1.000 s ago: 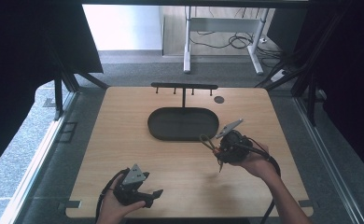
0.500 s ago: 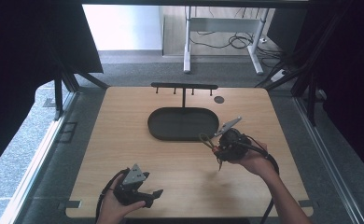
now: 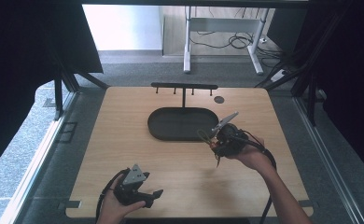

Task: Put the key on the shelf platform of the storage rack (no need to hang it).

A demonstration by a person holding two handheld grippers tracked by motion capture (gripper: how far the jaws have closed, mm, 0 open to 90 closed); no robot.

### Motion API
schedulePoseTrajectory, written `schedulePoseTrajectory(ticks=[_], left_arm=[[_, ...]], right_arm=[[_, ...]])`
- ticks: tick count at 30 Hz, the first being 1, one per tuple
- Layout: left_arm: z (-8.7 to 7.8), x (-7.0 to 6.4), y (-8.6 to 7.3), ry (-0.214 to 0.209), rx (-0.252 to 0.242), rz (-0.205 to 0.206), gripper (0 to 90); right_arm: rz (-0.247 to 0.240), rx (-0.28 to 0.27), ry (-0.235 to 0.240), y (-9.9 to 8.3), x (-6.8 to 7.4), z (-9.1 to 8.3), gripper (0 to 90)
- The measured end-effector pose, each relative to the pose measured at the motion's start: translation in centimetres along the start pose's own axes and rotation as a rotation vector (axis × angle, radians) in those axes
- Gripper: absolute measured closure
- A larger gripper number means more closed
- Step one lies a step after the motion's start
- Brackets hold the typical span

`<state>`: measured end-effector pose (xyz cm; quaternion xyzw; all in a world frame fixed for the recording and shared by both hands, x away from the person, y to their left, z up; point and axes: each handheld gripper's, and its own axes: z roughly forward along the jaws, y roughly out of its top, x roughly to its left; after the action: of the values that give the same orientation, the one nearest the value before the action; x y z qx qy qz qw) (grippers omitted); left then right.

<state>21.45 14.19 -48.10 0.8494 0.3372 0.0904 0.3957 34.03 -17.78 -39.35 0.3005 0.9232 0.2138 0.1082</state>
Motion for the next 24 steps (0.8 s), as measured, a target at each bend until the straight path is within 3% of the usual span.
schedulePoseTrajectory(ticks=[11,24], left_arm=[[-0.2,0.1,0.0,0.002,0.001,0.002,21.9],[-0.2,0.1,0.0,0.001,0.000,0.002,21.9]], right_arm=[[-0.008,0.000,0.003,1.3,-0.5,0.3,66.5],[0.024,0.010,-0.001,2.3,-1.5,0.2,66.5]])
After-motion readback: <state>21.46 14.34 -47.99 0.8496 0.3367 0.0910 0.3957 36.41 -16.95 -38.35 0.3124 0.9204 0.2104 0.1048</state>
